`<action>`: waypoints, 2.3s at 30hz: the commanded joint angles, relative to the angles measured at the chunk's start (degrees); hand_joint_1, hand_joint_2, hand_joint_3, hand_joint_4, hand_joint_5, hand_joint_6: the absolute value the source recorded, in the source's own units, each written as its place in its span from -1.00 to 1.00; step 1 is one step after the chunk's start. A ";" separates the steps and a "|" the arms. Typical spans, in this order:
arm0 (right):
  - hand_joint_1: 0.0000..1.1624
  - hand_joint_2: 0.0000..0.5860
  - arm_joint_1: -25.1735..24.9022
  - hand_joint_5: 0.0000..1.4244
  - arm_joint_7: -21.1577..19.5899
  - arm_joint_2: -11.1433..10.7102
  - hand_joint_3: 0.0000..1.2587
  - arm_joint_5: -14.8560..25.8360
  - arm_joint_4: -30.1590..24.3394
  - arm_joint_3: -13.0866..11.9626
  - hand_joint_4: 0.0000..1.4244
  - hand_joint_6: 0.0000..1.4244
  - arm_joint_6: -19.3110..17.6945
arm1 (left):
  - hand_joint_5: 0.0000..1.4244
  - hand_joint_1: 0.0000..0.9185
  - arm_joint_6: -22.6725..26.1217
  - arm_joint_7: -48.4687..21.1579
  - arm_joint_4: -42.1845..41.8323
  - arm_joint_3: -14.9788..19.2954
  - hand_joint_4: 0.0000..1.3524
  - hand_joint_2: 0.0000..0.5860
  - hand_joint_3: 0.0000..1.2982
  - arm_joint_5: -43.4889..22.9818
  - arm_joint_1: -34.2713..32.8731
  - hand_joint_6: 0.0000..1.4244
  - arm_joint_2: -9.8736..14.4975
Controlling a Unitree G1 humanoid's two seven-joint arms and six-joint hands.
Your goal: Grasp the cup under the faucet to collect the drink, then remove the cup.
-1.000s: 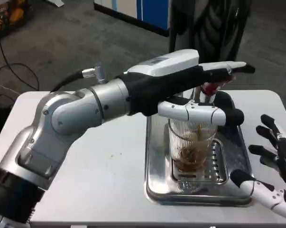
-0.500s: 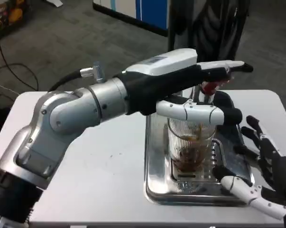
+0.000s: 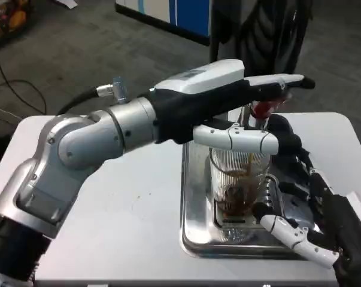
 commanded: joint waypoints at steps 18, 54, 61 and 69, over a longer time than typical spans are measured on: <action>0.12 -0.25 -7.02 -0.74 -3.04 2.56 -1.00 -0.84 7.31 2.35 -0.92 -0.84 0.13 | -0.93 -1.00 2.16 -2.23 1.91 0.57 -1.00 -0.62 -0.85 1.48 3.02 -0.89 2.54; 0.09 -0.24 -13.87 -0.74 -3.87 4.59 -0.97 -0.62 15.03 4.29 -0.92 -0.85 1.15 | -0.93 -1.00 3.14 -1.83 0.47 2.22 -1.00 -0.67 -0.85 -0.36 3.98 -0.89 4.30; 0.09 -0.24 -14.41 -0.74 -3.98 4.59 -0.97 -0.38 15.68 4.38 -0.92 -0.85 1.20 | -0.93 -1.00 2.98 -1.76 0.81 2.30 -1.00 -0.67 -0.85 -0.60 3.88 -0.89 4.43; 0.08 -0.25 -15.86 -0.74 -5.10 5.09 -0.96 -0.79 17.63 4.56 -0.92 -0.86 0.94 | -0.93 -1.00 2.58 -1.78 1.32 2.42 -1.00 -0.68 -0.85 -0.93 3.97 -0.89 4.84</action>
